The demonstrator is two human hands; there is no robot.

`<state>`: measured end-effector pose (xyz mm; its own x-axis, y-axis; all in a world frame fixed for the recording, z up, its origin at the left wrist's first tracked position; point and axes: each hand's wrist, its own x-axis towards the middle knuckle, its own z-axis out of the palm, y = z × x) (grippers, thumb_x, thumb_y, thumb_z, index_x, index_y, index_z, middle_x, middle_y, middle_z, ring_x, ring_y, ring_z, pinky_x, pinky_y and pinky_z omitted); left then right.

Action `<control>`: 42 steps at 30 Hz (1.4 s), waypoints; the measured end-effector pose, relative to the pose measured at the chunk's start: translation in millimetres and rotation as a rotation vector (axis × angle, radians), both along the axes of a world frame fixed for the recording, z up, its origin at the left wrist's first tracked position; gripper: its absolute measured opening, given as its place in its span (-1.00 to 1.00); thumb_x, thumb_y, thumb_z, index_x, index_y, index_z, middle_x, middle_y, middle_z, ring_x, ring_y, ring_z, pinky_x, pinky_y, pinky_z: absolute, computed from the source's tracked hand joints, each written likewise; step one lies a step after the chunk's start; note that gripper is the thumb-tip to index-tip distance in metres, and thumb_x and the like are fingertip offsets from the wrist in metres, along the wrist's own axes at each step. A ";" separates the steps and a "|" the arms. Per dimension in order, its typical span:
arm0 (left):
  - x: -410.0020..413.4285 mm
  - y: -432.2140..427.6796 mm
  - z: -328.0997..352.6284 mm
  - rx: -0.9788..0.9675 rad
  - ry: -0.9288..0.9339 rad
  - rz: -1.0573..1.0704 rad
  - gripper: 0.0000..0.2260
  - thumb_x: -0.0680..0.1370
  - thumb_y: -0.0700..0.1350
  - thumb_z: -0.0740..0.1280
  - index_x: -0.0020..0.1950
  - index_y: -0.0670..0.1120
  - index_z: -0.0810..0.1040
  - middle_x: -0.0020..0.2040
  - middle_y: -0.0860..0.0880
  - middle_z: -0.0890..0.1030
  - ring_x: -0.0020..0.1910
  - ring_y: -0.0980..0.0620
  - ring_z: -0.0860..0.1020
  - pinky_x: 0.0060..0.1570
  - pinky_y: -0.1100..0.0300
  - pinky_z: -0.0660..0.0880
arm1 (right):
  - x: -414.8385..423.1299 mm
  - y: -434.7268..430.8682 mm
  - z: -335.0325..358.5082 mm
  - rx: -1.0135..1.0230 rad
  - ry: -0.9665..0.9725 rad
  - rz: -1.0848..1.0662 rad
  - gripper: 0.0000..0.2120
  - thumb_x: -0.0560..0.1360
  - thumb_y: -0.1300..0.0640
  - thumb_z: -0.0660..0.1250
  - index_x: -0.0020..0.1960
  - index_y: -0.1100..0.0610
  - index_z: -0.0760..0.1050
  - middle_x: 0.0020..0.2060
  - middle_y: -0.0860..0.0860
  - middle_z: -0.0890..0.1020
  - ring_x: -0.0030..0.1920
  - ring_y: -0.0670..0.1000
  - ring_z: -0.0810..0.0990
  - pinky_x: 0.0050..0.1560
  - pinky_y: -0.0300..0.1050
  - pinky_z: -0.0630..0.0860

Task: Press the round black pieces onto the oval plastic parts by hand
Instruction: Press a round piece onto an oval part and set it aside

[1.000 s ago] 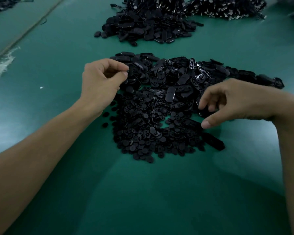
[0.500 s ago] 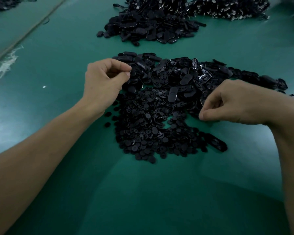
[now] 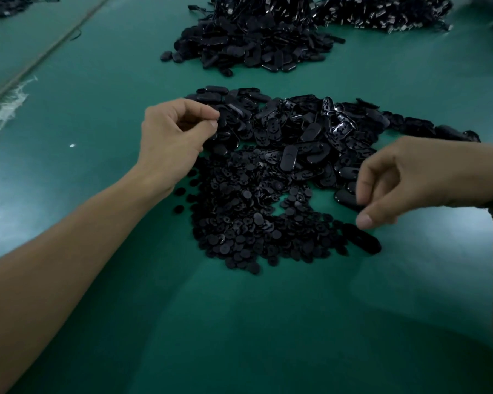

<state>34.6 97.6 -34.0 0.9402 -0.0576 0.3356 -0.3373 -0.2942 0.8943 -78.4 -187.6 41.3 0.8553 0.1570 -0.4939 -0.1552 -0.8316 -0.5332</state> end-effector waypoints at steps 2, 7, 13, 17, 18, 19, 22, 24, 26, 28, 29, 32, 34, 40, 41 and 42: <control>0.3 0.0 0.2 0.002 0.000 -0.002 -0.83 0.52 -0.21 0.46 -0.16 0.07 0.65 -0.23 0.12 0.67 -0.30 0.21 0.57 -0.28 0.31 0.55 | -1.1 7.2 -0.8 -0.038 0.086 0.030 -0.41 -0.08 -0.30 0.63 -0.13 -0.12 0.61 -0.25 -0.01 0.74 -0.26 -0.07 0.71 -0.15 -0.13 0.50; 0.8 -0.1 0.0 -0.003 -0.003 -0.003 -0.83 0.52 -0.21 0.46 -0.17 0.07 0.65 -0.23 0.11 0.68 -0.31 0.21 0.57 -0.30 0.31 0.54 | 0.9 20.8 -8.6 -0.252 0.028 0.004 -0.49 0.07 -0.13 0.69 -0.14 -0.01 0.53 -0.33 -0.03 0.70 -0.44 -0.18 0.57 -0.35 -0.18 0.42; 0.2 0.1 -0.5 -0.005 0.000 -0.004 -0.83 0.52 -0.20 0.46 -0.17 0.07 0.65 -0.25 0.12 0.67 -0.32 0.22 0.56 -0.30 0.31 0.54 | 4.3 11.9 -10.0 -0.302 -0.118 -0.057 -0.69 0.20 -0.01 0.66 -0.18 0.00 0.59 -0.38 -0.15 0.68 -0.33 -0.08 0.62 -0.34 -0.15 0.42; 0.4 -0.1 -0.2 -0.009 0.006 -0.004 -0.83 0.52 -0.20 0.46 -0.17 0.08 0.65 -0.26 0.14 0.67 -0.29 0.22 0.57 -0.30 0.32 0.53 | 6.2 6.8 -11.4 -0.281 -0.149 -0.034 -0.81 0.28 0.06 0.63 -0.23 0.00 0.63 -0.41 -0.17 0.67 -0.43 -0.24 0.57 -0.42 -0.29 0.38; 0.5 -0.1 0.0 -0.009 0.007 -0.004 -0.83 0.52 -0.20 0.46 -0.17 0.08 0.65 -0.26 0.14 0.67 -0.29 0.22 0.58 -0.30 0.32 0.53 | 7.0 5.8 -12.2 -0.272 -0.177 -0.046 -0.80 0.28 0.09 0.64 -0.23 0.00 0.62 -0.42 -0.17 0.66 -0.45 -0.24 0.56 -0.49 -0.33 0.37; 0.6 -0.2 0.1 -0.009 0.007 -0.005 -0.83 0.52 -0.20 0.46 -0.17 0.08 0.65 -0.26 0.14 0.67 -0.28 0.22 0.58 -0.29 0.32 0.53 | 7.7 5.3 -13.0 -0.267 -0.205 -0.061 -0.78 0.27 0.10 0.64 -0.23 0.01 0.61 -0.43 -0.18 0.66 -0.46 -0.24 0.55 -0.55 -0.38 0.34; 0.7 -0.7 -0.3 -0.006 0.005 -0.001 -0.82 0.52 -0.20 0.46 -0.17 0.09 0.65 -0.25 0.13 0.67 -0.28 0.22 0.58 -0.30 0.32 0.53 | 7.7 7.5 -14.6 -0.269 -0.221 -0.048 -0.73 0.23 0.10 0.66 -0.23 0.02 0.57 -0.42 -0.19 0.65 -0.47 -0.23 0.54 -0.56 -0.39 0.33; 0.7 -0.3 -0.4 -0.006 0.004 -0.001 -0.82 0.52 -0.20 0.46 -0.17 0.09 0.65 -0.26 0.14 0.67 -0.29 0.23 0.58 -0.31 0.32 0.53 | 6.8 10.3 -15.4 -0.250 -0.176 -0.011 -0.71 0.22 0.09 0.66 -0.21 0.03 0.56 -0.41 -0.15 0.66 -0.49 -0.22 0.54 -0.55 -0.38 0.33; 0.8 0.2 -0.4 -0.009 0.004 -0.001 -0.83 0.51 -0.20 0.46 -0.17 0.08 0.65 -0.27 0.14 0.67 -0.30 0.25 0.58 -0.31 0.32 0.53 | 6.2 12.4 -15.0 -0.232 -0.134 0.002 -0.73 0.24 0.10 0.65 -0.20 0.04 0.58 -0.40 -0.10 0.67 -0.50 -0.21 0.53 -0.54 -0.38 0.34; 0.4 0.3 -0.1 -0.007 0.002 -0.001 -0.83 0.52 -0.20 0.46 -0.17 0.08 0.65 -0.25 0.13 0.68 -0.30 0.25 0.58 -0.31 0.32 0.53 | 6.2 12.0 -13.9 -0.235 -0.132 -0.017 -0.74 0.24 0.09 0.66 -0.20 0.04 0.59 -0.41 -0.11 0.67 -0.50 -0.21 0.52 -0.53 -0.36 0.35; 0.2 0.2 0.0 -0.007 0.001 -0.002 -0.83 0.52 -0.20 0.46 -0.17 0.08 0.65 -0.24 0.12 0.68 -0.30 0.25 0.58 -0.31 0.32 0.53 | 6.0 10.7 -13.1 -0.252 -0.141 -0.032 -0.72 0.22 0.05 0.66 -0.21 0.03 0.60 -0.41 -0.13 0.66 -0.50 -0.22 0.52 -0.50 -0.32 0.36; 0.1 0.1 0.1 -0.009 0.004 -0.002 -0.83 0.52 -0.20 0.46 -0.16 0.07 0.65 -0.23 0.11 0.68 -0.30 0.25 0.58 -0.30 0.32 0.53 | 5.0 5.3 -9.4 -0.303 -0.131 -0.073 -0.65 0.14 -0.07 0.68 -0.20 0.00 0.60 -0.39 -0.24 0.64 -0.46 -0.23 0.54 -0.46 -0.30 0.33; -0.2 0.1 0.3 -0.008 0.006 -0.002 -0.84 0.52 -0.20 0.46 -0.16 0.07 0.65 -0.24 0.12 0.67 -0.30 0.25 0.57 -0.30 0.32 0.53 | 4.8 3.2 -7.9 -0.315 -0.104 -0.091 -0.61 0.10 -0.09 0.68 -0.19 -0.02 0.61 -0.37 -0.28 0.63 -0.38 -0.18 0.58 -0.38 -0.25 0.37; -0.9 0.0 0.6 -0.005 0.008 -0.001 -0.83 0.52 -0.20 0.46 -0.17 0.08 0.64 -0.24 0.12 0.67 -0.29 0.23 0.57 -0.29 0.31 0.54 | 8.4 2.5 -12.4 -0.305 -0.110 -0.057 -0.72 0.17 0.00 0.69 -0.26 0.00 0.62 -0.41 -0.20 0.65 -0.43 -0.21 0.58 -0.36 -0.22 0.38; -1.0 -0.2 0.5 -0.003 0.007 0.000 -0.82 0.52 -0.20 0.46 -0.17 0.08 0.64 -0.24 0.11 0.67 -0.29 0.22 0.57 -0.28 0.30 0.55 | 8.8 2.3 -13.1 -0.290 -0.137 -0.049 -0.73 0.19 0.03 0.69 -0.27 0.01 0.61 -0.41 -0.19 0.65 -0.43 -0.17 0.58 -0.35 -0.20 0.39; -1.1 -0.4 0.6 -0.001 0.008 -0.002 -0.82 0.52 -0.20 0.45 -0.17 0.08 0.64 -0.24 0.10 0.67 -0.29 0.22 0.57 -0.28 0.30 0.55 | 9.1 2.4 -13.6 -0.279 -0.170 -0.043 -0.74 0.21 0.06 0.68 -0.28 0.01 0.60 -0.40 -0.18 0.64 -0.41 -0.15 0.57 -0.34 -0.18 0.42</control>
<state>33.5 97.2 -33.4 0.9429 -0.0585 0.3279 -0.3302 -0.2924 0.8975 -69.3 -185.2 27.7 0.9321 -0.0021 -0.3622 -0.1214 -0.9440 -0.3069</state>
